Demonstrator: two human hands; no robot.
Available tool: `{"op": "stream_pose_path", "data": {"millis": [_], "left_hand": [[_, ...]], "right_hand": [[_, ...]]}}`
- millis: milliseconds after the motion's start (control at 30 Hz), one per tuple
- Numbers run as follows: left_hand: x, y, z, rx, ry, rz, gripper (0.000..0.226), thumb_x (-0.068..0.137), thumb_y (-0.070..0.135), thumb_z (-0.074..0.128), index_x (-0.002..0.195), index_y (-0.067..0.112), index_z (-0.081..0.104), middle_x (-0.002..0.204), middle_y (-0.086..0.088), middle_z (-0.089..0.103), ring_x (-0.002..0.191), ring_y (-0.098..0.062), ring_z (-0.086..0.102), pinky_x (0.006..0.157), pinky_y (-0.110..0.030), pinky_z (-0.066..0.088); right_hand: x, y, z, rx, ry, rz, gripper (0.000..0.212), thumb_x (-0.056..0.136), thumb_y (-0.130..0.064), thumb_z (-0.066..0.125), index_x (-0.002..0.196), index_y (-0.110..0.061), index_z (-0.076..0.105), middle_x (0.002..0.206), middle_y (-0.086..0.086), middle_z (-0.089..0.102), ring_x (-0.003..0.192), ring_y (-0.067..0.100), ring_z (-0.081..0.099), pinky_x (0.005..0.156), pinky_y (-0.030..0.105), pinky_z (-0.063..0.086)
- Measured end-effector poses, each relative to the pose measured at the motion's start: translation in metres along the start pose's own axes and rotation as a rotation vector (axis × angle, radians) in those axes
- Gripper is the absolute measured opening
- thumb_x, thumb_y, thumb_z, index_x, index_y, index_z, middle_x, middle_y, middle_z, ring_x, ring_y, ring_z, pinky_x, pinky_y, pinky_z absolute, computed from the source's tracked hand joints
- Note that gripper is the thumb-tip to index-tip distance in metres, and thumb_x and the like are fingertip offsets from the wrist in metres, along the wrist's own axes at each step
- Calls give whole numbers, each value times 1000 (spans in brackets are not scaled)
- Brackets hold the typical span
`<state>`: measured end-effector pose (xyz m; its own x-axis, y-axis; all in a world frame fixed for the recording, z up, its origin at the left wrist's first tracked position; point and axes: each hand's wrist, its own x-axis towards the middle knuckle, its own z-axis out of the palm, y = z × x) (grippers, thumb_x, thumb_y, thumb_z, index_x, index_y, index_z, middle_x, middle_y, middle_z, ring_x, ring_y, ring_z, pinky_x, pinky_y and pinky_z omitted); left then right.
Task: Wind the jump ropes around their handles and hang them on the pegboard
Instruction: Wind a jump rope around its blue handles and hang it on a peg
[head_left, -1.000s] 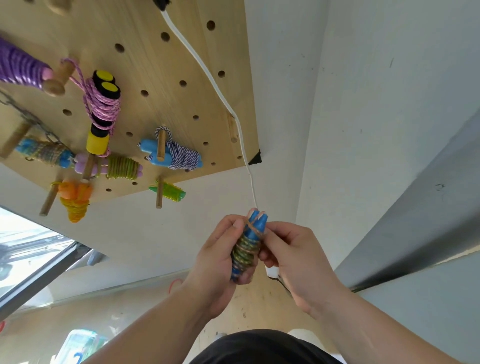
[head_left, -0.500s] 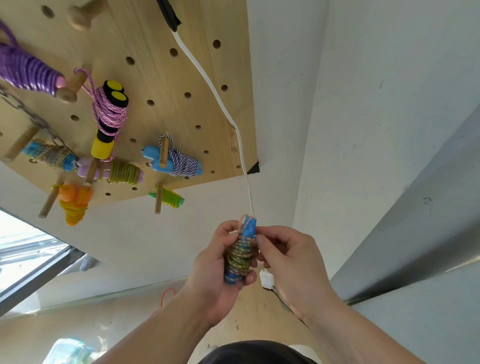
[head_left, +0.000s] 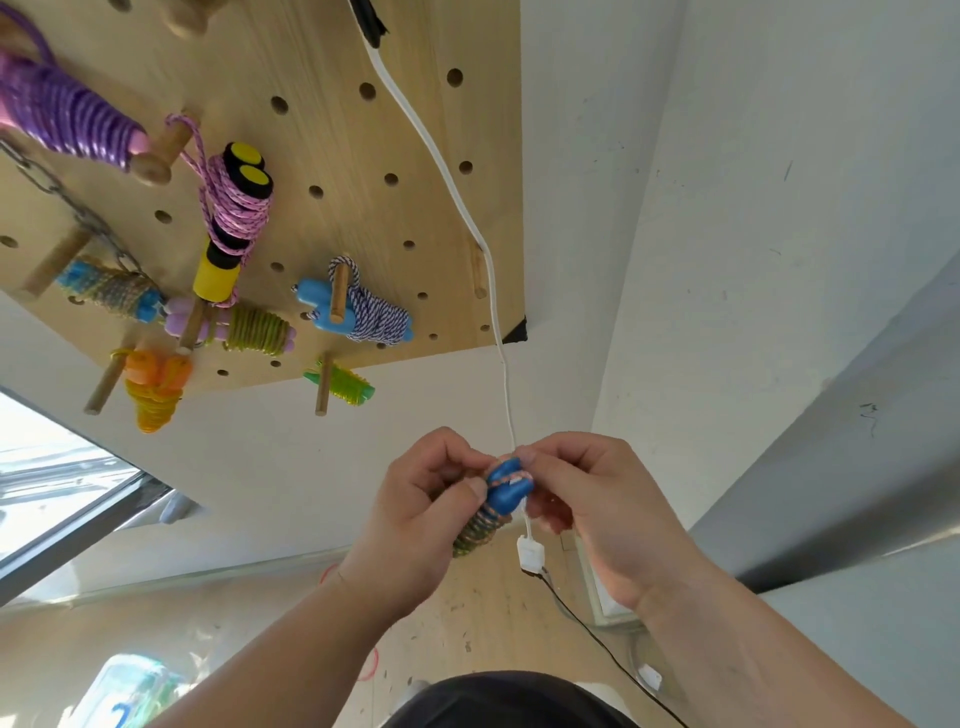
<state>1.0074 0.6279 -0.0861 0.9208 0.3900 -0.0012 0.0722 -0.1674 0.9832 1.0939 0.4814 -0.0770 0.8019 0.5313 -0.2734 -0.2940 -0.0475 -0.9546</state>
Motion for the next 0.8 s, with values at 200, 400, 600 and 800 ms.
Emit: {"op": "stream_pose_path", "data": {"millis": [200, 400, 600, 800], "left_hand": [[-5, -4, 0, 187, 33, 137, 4, 84, 19, 61, 87, 22, 62, 83, 11, 65, 78, -13, 63, 65, -16, 53], [-3, -6, -1, 215, 65, 172, 1, 89, 26, 61, 89, 27, 62, 83, 12, 65, 82, -15, 66, 68, -19, 56], [-7, -4, 0, 86, 93, 72, 10, 96, 23, 61, 88, 28, 66, 90, -1, 72, 89, -28, 70, 72, -33, 62], [-10, 20, 12, -683, 9, -357, 20, 94, 27, 56, 89, 7, 58, 78, -24, 61, 55, -27, 54, 43, -29, 42]], "right_hand": [[5, -6, -10, -48, -114, 99, 21, 97, -17, 65, 84, -3, 76, 67, 10, 59, 56, 11, 49, 50, 21, 36], [2, 0, -10, 17, -135, 37, 20, 97, -17, 64, 81, -9, 75, 73, 13, 59, 63, 15, 47, 57, 26, 39], [0, 6, -16, -281, -111, -191, 17, 96, -22, 65, 85, -30, 75, 76, -6, 68, 70, 8, 59, 66, 26, 50], [-4, 16, -18, -479, -26, -539, 11, 88, -21, 72, 79, -27, 71, 79, -11, 62, 74, 14, 61, 59, 22, 45]]}}
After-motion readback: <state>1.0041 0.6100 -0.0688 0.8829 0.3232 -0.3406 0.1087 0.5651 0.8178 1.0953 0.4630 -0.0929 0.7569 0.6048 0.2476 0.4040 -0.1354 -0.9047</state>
